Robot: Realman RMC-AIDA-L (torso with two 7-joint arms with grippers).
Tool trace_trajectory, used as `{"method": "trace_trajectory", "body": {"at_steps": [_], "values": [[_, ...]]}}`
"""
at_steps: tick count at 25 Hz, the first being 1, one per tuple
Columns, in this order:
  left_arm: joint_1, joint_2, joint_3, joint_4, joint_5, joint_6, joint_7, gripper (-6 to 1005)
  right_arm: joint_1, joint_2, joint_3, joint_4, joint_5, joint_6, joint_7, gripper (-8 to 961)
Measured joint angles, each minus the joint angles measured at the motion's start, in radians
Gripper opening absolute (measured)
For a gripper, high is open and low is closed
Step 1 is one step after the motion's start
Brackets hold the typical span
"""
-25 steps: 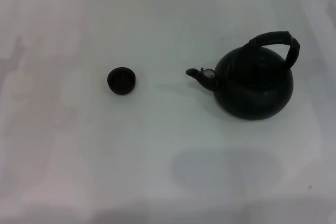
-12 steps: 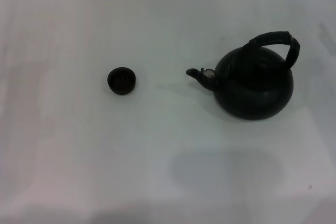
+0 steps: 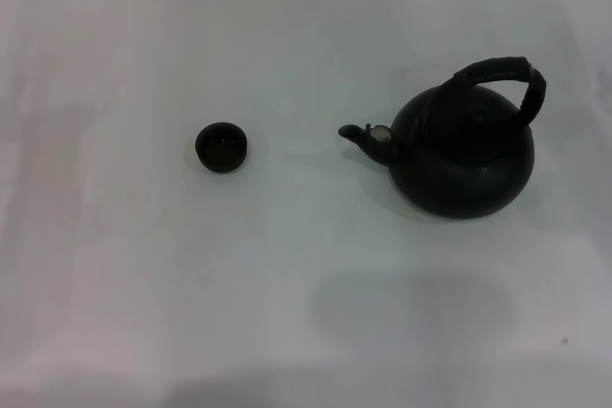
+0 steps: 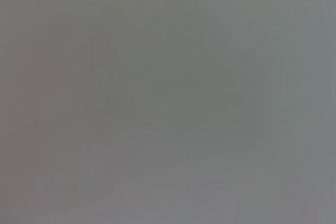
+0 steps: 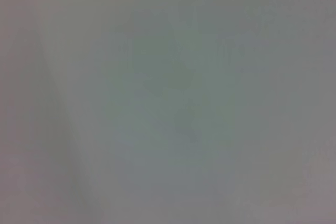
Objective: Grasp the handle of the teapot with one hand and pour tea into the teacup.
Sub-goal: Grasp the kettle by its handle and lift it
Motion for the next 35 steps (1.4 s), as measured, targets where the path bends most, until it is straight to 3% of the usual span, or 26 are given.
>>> {"method": "trace_trajectory", "body": {"at_steps": [7, 12, 14, 20, 28, 35], "values": [[-0.022, 0.002, -0.002, 0.000, -0.001, 0.039, -0.006, 877, -0.074, -0.050, 0.002, -0.001, -0.144, -0.085, 0.214, 845], [-0.026, 0.002, -0.014, -0.001, -0.002, 0.049, -0.048, 877, -0.086, -0.095, 0.009, 0.045, -0.334, -0.234, 0.446, 845], [-0.029, 0.003, -0.021, -0.004, -0.002, 0.069, -0.046, 877, -0.079, -0.099, 0.009, 0.069, -0.369, -0.285, 0.476, 845], [-0.039, 0.002, -0.038, -0.010, -0.002, 0.116, -0.062, 877, -0.058, -0.069, 0.005, 0.085, -0.417, -0.320, 0.478, 845], [-0.044, 0.003, -0.037, -0.013, 0.000, 0.156, -0.073, 877, -0.038, -0.007, 0.007, 0.055, -0.470, -0.271, 0.465, 845], [-0.042, 0.003, -0.036, -0.014, 0.000, 0.160, -0.071, 876, -0.036, 0.010, 0.003, 0.043, -0.492, -0.245, 0.463, 825]]}}
